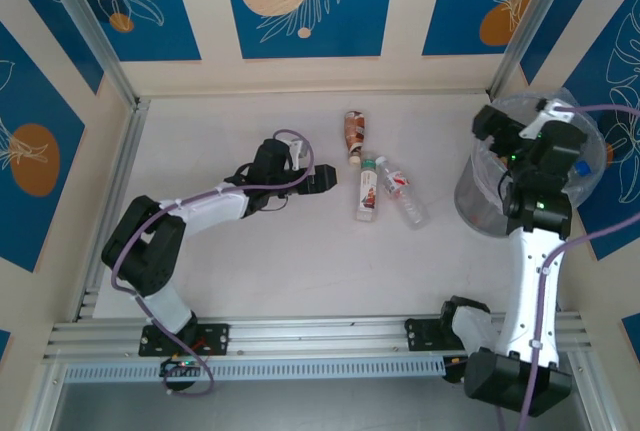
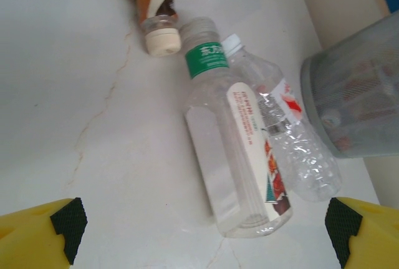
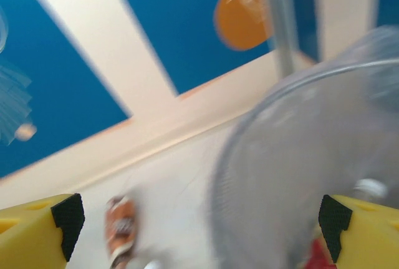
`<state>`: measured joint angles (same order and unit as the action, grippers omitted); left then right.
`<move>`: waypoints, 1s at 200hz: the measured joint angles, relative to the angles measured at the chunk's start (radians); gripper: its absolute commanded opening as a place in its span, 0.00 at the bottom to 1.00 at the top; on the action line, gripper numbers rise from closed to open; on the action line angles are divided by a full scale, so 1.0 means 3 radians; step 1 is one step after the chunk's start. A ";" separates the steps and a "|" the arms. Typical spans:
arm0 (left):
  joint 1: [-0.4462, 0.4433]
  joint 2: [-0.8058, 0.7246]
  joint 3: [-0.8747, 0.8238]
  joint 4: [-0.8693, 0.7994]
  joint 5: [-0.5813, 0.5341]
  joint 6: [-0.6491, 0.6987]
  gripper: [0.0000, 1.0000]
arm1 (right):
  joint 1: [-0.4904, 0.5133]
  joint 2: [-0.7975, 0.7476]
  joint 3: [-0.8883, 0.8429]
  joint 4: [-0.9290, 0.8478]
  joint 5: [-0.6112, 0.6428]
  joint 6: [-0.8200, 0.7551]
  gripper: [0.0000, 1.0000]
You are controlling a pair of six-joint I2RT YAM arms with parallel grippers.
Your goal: Put the plastic bottles in the bin
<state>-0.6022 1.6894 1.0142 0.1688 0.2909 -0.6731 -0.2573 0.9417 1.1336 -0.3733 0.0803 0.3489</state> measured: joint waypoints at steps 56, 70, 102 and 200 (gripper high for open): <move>0.0017 0.0069 0.0015 -0.0156 -0.0231 -0.0178 0.99 | 0.1008 0.0425 0.0093 -0.0411 -0.0308 -0.0258 1.00; 0.0017 0.0071 0.0015 -0.0163 -0.0259 -0.0200 0.99 | 0.1176 0.0572 0.0093 -0.0514 -0.0295 -0.0324 1.00; 0.0017 0.0095 0.0123 -0.0323 -0.0275 -0.0223 1.00 | 0.1240 0.0980 0.0123 -0.0703 -0.0324 -0.0390 1.00; 0.0019 0.0172 0.0231 -0.0678 -0.0359 -0.0270 1.00 | 0.1391 0.2682 0.0702 -0.1445 0.0381 -0.0745 1.00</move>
<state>-0.5964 1.7409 1.0836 -0.0345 0.1833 -0.7540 0.1600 1.7462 1.3441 -0.8066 0.1947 0.1253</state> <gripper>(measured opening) 0.995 0.999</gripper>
